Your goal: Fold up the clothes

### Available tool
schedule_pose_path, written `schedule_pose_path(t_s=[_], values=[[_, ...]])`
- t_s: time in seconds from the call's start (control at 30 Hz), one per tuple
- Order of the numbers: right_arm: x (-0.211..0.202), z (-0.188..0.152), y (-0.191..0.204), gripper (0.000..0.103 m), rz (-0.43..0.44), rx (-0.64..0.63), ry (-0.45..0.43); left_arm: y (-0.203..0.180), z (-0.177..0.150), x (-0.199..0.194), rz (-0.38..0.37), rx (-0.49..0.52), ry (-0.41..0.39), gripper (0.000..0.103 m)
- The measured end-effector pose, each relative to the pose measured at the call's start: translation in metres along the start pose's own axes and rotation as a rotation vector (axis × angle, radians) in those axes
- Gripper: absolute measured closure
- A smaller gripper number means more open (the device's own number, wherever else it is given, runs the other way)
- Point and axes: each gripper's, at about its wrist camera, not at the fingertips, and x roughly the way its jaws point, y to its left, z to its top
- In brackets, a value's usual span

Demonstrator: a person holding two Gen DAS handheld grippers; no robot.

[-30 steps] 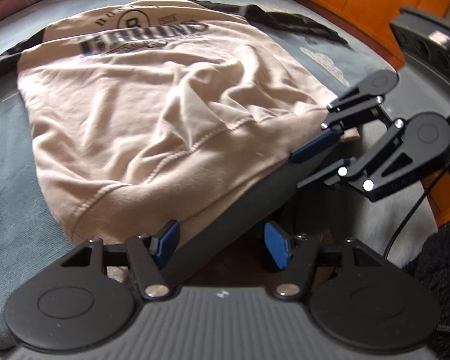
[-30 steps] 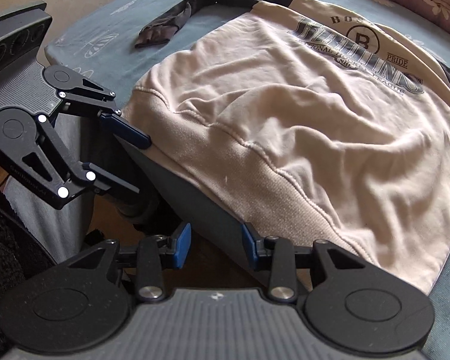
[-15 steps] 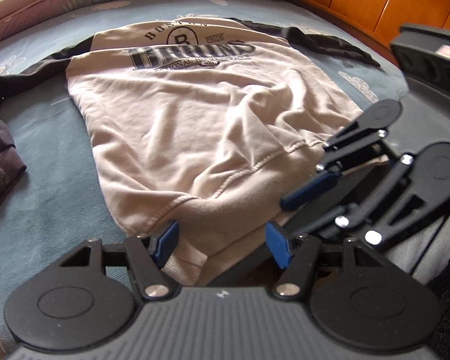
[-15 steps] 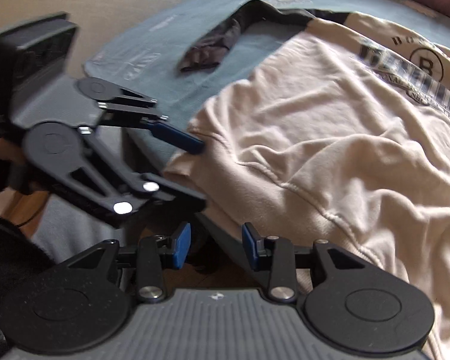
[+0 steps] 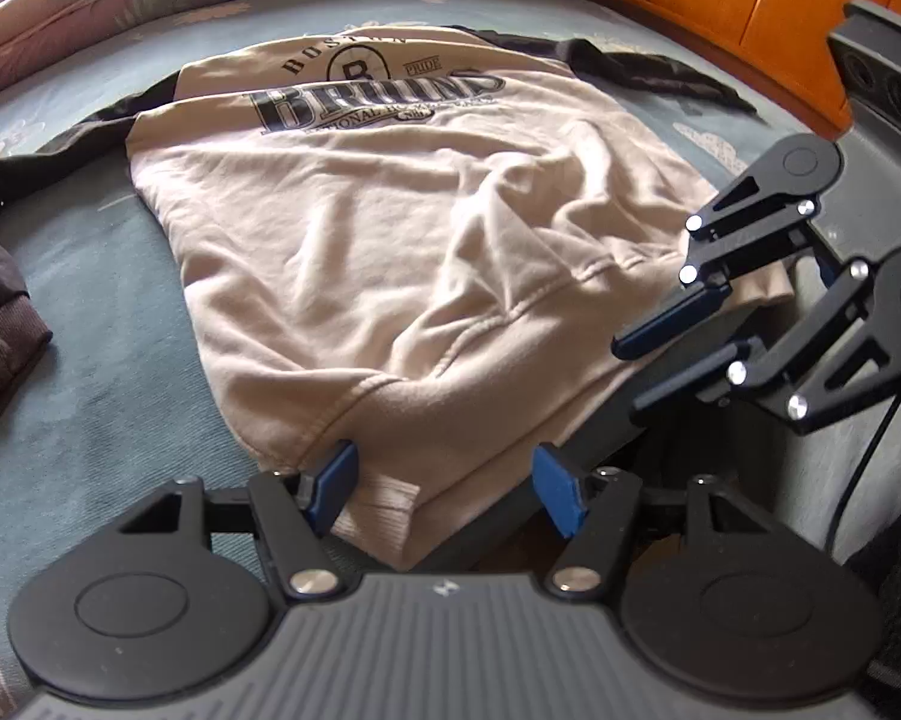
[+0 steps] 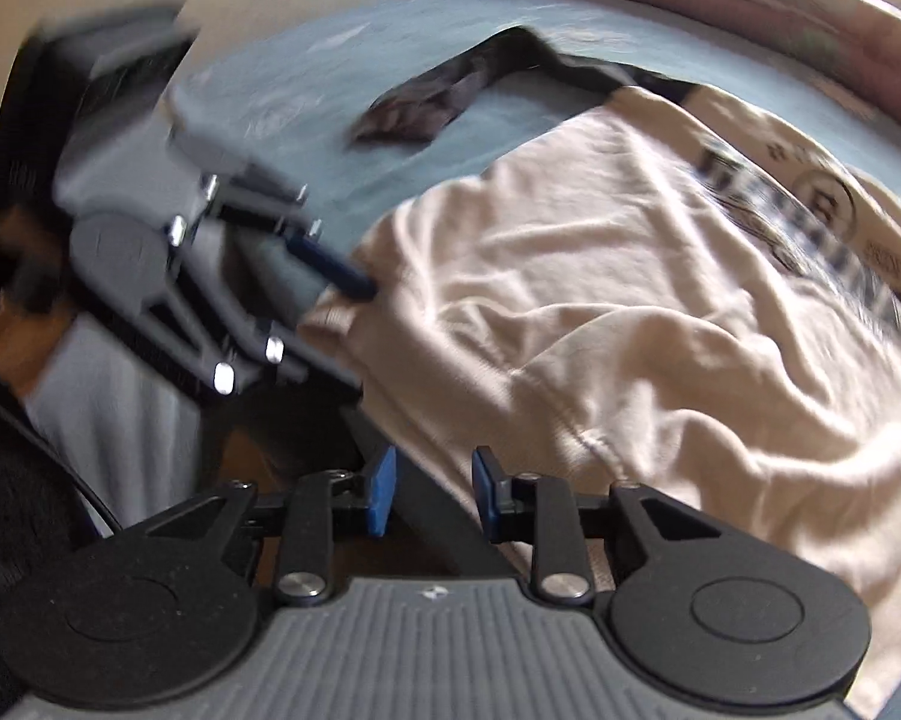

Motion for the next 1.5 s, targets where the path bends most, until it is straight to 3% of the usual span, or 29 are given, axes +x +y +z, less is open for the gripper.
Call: schedule_pose_path(t_s=[0.13, 0.27, 0.4, 0.57, 0.73, 0.97, 1.13, 1.2, 1.23, 1.37, 1.5], values=[[0.009, 0.000, 0.016, 0.073, -0.085, -0.131, 0.030, 0.006, 0.000, -0.004, 0.003, -0.006, -0.004, 0.037], [0.011, 0.006, 0.024, 0.073, -0.044, -0.149, 0.013, 0.004, 0.001, -0.011, -0.023, 0.002, -0.004, 0.037], [0.024, 0.010, 0.038, 0.073, -0.060, -0.201, 0.022, -0.003, -0.001, -0.015, -0.079, 0.019, -0.002, 0.037], [0.024, 0.012, 0.041, 0.072, -0.170, -0.261, 0.044, -0.017, 0.005, -0.011, -0.121, 0.054, -0.009, 0.037], [0.010, 0.007, 0.013, 0.071, -0.211, -0.155, 0.068, -0.035, 0.027, 0.008, -0.195, 0.065, -0.022, 0.037], [-0.023, -0.014, -0.009, 0.068, -0.264, -0.063, 0.041, -0.045, 0.043, 0.006, -0.186, 0.096, -0.061, 0.037], [-0.015, -0.027, -0.024, 0.067, -0.336, -0.073, 0.085, -0.048, 0.044, 0.002, -0.149, 0.131, -0.058, 0.037], [-0.013, -0.030, -0.029, 0.075, -0.315, -0.066, 0.080, -0.051, 0.046, 0.000, -0.164, 0.130, -0.070, 0.037], [-0.015, -0.030, -0.032, 0.103, -0.291, -0.046, 0.068, -0.053, 0.047, -0.002, -0.176, 0.130, -0.078, 0.037], [-0.032, -0.024, -0.041, 0.103, -0.295, 0.004, 0.004, -0.066, 0.053, 0.006, -0.269, 0.141, -0.067, 0.036], [-0.042, -0.021, -0.050, 0.102, -0.299, 0.032, -0.014, -0.075, 0.059, 0.031, -0.295, 0.130, -0.019, 0.036]])
